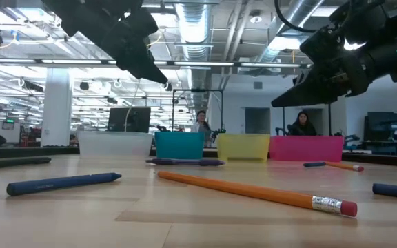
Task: Sort crayons/erasers/pens/pencils in bins
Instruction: Put the violet pen into the red bin
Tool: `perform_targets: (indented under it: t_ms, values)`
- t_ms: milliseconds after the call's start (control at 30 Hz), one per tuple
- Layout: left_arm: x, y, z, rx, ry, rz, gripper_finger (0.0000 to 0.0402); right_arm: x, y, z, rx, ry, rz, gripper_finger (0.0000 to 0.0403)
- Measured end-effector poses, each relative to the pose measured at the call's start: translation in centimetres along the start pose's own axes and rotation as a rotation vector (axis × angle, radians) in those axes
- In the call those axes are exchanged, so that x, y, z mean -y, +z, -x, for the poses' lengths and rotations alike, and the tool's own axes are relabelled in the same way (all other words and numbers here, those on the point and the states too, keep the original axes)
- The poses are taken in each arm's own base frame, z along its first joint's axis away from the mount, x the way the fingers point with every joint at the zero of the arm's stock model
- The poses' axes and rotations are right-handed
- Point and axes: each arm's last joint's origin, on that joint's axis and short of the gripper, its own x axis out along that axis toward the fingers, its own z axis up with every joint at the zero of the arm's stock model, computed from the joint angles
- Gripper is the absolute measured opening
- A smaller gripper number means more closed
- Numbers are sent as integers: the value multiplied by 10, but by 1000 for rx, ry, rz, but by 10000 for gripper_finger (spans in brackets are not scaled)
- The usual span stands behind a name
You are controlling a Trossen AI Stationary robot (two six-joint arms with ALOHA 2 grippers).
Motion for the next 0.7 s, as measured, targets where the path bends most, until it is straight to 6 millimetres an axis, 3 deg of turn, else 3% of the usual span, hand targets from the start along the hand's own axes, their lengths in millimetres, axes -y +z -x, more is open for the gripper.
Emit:
perform_targets:
  t_ms: [267,433,700]
  values:
    - [15,-3,-9,-54,20,25,0,0,0,0,2,-1,3,10]
    - [20,-8,-33,-128,-2,22,0,0,-1,0,-6,-1,4,10]
    - [20,6,-55,-168,-25,-24,0,0,-2,0,-16,-2,12,10]
